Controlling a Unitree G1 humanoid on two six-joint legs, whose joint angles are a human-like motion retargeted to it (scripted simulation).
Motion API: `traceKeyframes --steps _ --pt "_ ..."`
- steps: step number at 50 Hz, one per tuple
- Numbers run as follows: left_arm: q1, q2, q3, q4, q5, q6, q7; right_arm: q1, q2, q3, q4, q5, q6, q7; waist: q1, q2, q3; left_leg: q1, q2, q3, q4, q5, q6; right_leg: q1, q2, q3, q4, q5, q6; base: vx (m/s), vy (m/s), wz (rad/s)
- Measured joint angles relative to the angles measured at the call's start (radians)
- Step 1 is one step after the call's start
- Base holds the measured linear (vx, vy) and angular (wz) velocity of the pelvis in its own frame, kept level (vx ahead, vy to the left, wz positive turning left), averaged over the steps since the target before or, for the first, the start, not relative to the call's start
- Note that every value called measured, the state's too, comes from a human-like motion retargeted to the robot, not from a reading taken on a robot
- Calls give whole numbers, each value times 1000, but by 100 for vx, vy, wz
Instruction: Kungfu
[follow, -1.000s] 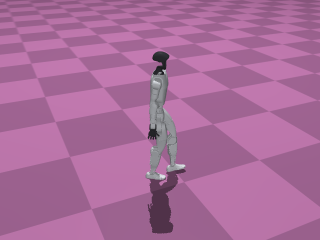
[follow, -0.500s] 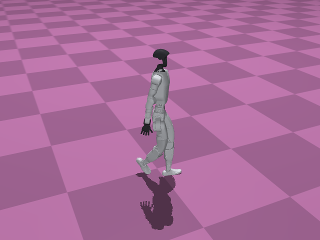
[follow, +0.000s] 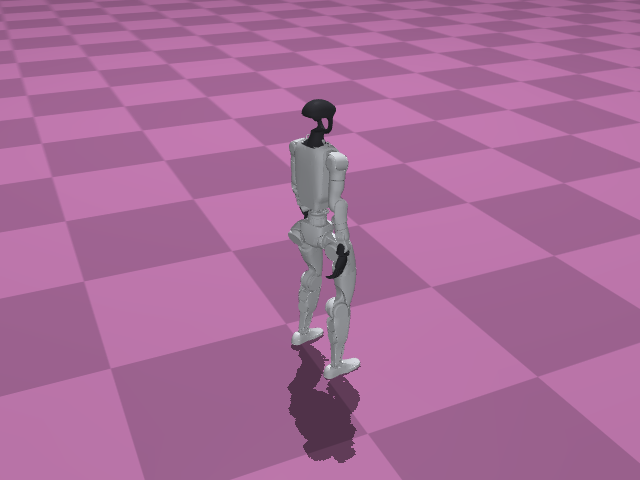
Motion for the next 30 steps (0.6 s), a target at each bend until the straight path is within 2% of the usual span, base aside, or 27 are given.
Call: traceKeyframes --steps 2,5,7,10,12,13,15,18,20,22,25,30 --pt "48 -39 24 48 -63 -7 69 -11 -27 17 8 -72 -5 2 -9 1 9 -2 27 149 16 -20 17 27 7 -33 -22 0 -6 -7 -8 130" --pt "126 -77 82 145 -134 15 173 -3 -53 42 3 -114 -15 -50 -43 14 -2 29 -2 232 2 -62 -58 47 32 -107 -40 -11 -19 2 -10 128" --pt "182 -82 128 217 -159 48 216 13 -58 40 1 -110 -28 -79 -26 15 -22 66 -24 295 -43 -92 -57 42 37 -124 -34 -23 -21 9 -12 68" --pt "257 -79 202 331 -179 137 231 31 -53 4 3 -80 -39 -97 -6 8 -44 187 -7 532 -201 -162 143 51 43 -150 -30 -43 -19 11 -5 90" --pt "308 -69 249 384 -180 212 169 31 -40 -23 11 -44 -20 -98 -61 25 -43 233 -19 425 -263 -151 113 76 68 -213 -36 -51 -14 16 -1 157" --pt "340 -67 275 386 -175 257 110 26 -28 -27 17 -19 -4 -106 -68 21 -40 213 -49 314 -255 -140 100 87 69 -214 -39 -47 -13 16 -1 17" --pt "399 -67 327 387 -144 308 1 20 2 -18 28 65 10 -143 9 -3 -39 197 -52 328 -269 -111 94 80 58 -126 -31 -32 -12 13 2 -105" --pt "457 -67 326 370 -91 289 -48 33 33 -36 43 229 -52 -166 -50 4 -55 256 -40 393 -333 -116 114 92 55 -241 -29 -39 3 14 7 119" --pt "490 -71 308 342 -78 272 -36 44 47 -14 47 327 -94 -121 -25 -6 -63 262 -62 367 -356 -111 126 98 53 -257 -27 -42 1 16 1 33" --pt "498 -74 295 326 -69 252 -1 54 66 8 39 346 -80 -57 21 -23 -76 267 -71 379 -375 -106 125 95 57 -239 -27 -44 -13 15 6 -25" --pt "462 -85 288 329 -63 221 45 61 82 28 21 217 -46 -87 18 -17 -82 274 -82 369 -387 -105 132 99 58 -261 -14 -46 3 11 16 47" --pt "320 -85 209 358 -190 190 109 58 30 135 -14 56 -131 -199 1 -2 -76 270 -82 324 -383 -104 140 94 37 -295 37 -19 57 7 15 58"
